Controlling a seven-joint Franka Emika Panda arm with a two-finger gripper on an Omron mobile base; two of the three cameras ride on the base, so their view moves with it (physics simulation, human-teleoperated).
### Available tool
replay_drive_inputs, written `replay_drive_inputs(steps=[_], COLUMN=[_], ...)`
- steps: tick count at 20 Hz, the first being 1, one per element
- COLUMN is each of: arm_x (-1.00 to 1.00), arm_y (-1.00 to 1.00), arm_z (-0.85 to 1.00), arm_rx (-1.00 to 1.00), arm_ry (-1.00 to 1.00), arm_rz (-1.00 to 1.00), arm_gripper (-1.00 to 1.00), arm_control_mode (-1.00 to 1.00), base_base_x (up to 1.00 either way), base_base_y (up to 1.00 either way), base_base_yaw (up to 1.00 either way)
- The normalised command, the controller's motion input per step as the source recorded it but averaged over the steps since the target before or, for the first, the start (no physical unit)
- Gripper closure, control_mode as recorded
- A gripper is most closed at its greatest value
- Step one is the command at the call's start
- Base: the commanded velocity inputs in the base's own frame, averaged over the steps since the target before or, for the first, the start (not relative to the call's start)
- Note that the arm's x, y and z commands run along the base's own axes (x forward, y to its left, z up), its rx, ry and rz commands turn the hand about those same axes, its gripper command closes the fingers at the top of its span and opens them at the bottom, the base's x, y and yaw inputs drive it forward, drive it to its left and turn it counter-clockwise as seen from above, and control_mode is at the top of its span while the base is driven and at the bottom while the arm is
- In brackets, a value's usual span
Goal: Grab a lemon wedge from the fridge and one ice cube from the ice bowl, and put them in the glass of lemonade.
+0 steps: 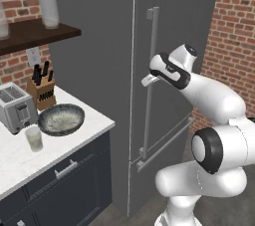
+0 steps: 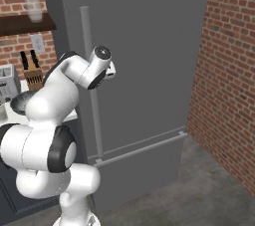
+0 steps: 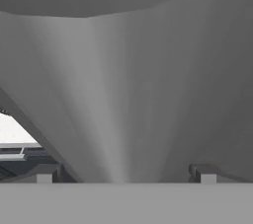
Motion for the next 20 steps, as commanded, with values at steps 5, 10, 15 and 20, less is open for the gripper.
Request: replay_drive_inputs(steps=[5, 10, 15, 20], arm_x=[0.00, 0.00, 0.00, -0.01], arm_y=[0.11, 0.02, -0.06, -0.52], arm_z=[0.00, 0.00, 0.00, 0.00], arm_rx=[0.00, 0.00, 0.00, 0.00], arm_ry=[0.00, 0.00, -0.02, -0.04], arm_rz=[0.00, 0.00, 0.00, 0.00], arm_gripper=[1.00, 1.00, 1.00, 1.00], arm_control_mode=[-1.00, -1.00, -1.00, -1.00], base_base_x=[0.00, 0.00, 0.00, 0.00], base_base_y=[0.00, 0.00, 0.00, 0.00], base_base_yaw=[0.00, 0.00, 0.00, 0.00])
